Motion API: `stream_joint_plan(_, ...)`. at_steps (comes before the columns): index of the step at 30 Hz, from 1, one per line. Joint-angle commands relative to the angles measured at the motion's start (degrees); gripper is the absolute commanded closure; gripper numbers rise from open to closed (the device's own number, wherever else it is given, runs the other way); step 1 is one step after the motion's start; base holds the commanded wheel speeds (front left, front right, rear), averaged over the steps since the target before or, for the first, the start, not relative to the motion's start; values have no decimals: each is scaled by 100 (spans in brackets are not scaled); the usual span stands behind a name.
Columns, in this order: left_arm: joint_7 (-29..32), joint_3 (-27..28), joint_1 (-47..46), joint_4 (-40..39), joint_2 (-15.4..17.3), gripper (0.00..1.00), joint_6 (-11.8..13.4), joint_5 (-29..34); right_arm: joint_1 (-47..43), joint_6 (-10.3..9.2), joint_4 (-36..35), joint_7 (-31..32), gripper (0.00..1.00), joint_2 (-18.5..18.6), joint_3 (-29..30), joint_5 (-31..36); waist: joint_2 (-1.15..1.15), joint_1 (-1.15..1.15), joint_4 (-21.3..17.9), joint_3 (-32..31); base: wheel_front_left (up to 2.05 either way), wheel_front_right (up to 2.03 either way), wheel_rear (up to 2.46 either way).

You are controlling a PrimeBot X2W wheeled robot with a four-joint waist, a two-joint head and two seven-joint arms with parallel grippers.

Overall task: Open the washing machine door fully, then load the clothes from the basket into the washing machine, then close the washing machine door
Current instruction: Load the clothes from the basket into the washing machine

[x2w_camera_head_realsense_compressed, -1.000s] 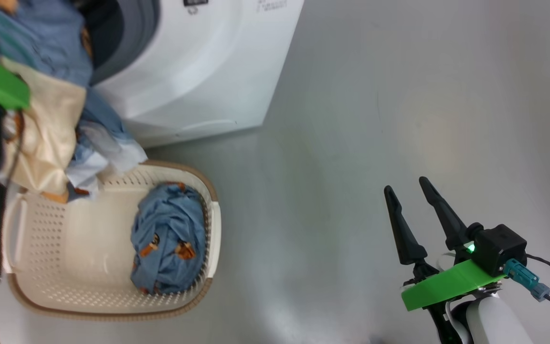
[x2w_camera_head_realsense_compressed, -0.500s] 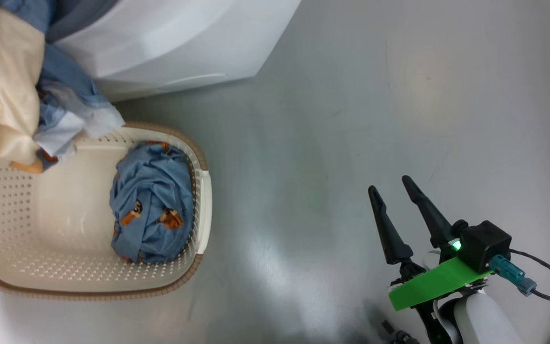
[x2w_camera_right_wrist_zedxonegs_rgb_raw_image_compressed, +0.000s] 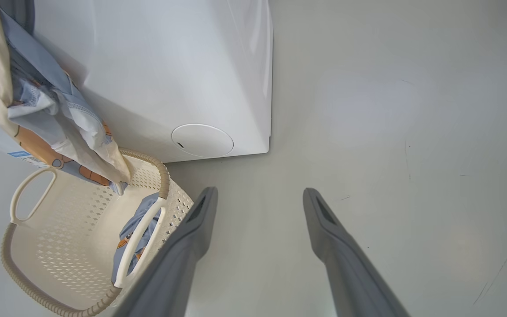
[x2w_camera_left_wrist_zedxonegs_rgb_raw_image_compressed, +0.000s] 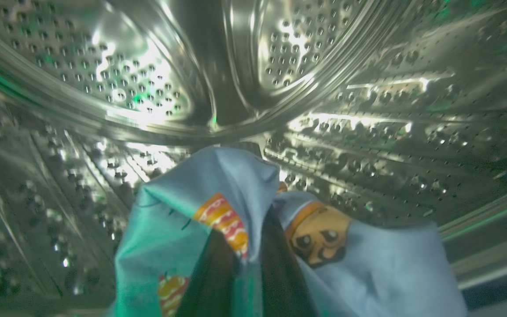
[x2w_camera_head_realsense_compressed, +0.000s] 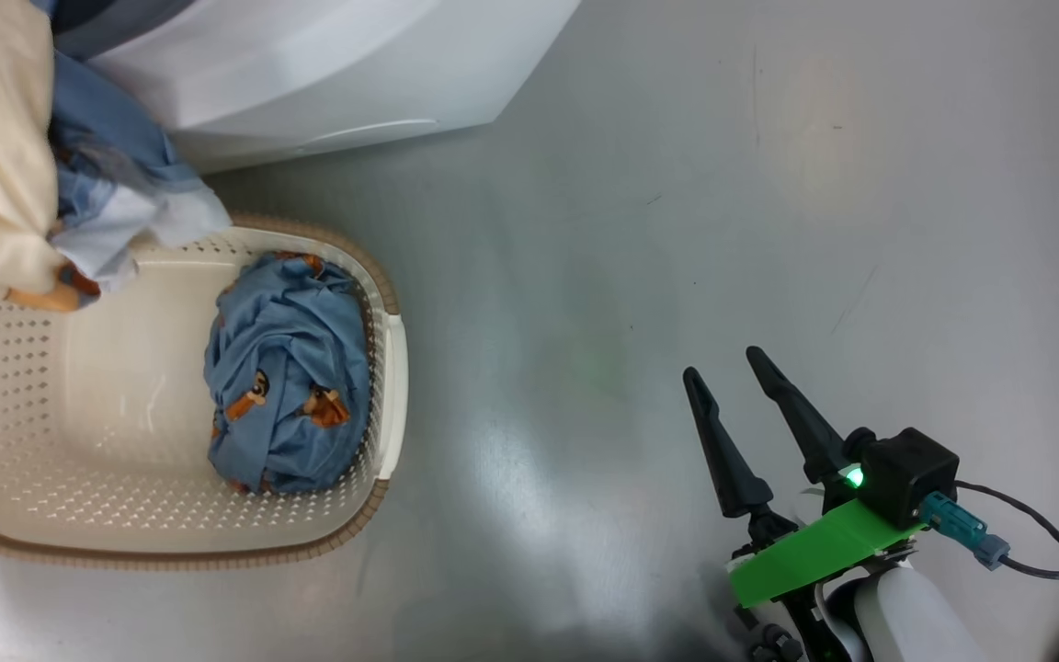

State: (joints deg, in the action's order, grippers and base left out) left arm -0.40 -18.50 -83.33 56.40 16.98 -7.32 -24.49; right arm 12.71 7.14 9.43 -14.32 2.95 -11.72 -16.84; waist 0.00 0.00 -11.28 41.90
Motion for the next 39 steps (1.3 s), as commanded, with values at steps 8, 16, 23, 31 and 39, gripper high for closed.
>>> stream_joint_plan(8, -1440, -258, -505, -549, 356, 100, 183, 753, -208, 35, -57, -68, 0, -7, -260, -117, 0, 0, -70, 88, 0, 0, 0)
stream_joint_plan(16, -1458, 149, -27, -1329, 478, 2, 297, 911, -140, 35, -20, -68, 0, -7, -269, -120, 0, 0, -62, 76, 0, 0, 0)
stream_joint_plan(23, -1459, 349, 179, -987, 322, 0, 266, 805, -96, 35, -25, -68, 0, -7, -200, -99, 0, 0, 57, -30, 0, 0, 0)
stream_joint_plan(31, -1459, 512, 314, -858, 122, 0, 244, 688, -5, 35, -111, -68, 0, -7, -24, -5, 0, 0, 262, -68, 0, 0, 0)
stream_joint_plan(39, -1459, 642, 790, -1263, -44, 0, 164, 659, 140, 35, -145, -68, 0, -7, 172, 63, 0, 0, 537, -81, 0, 0, 0)
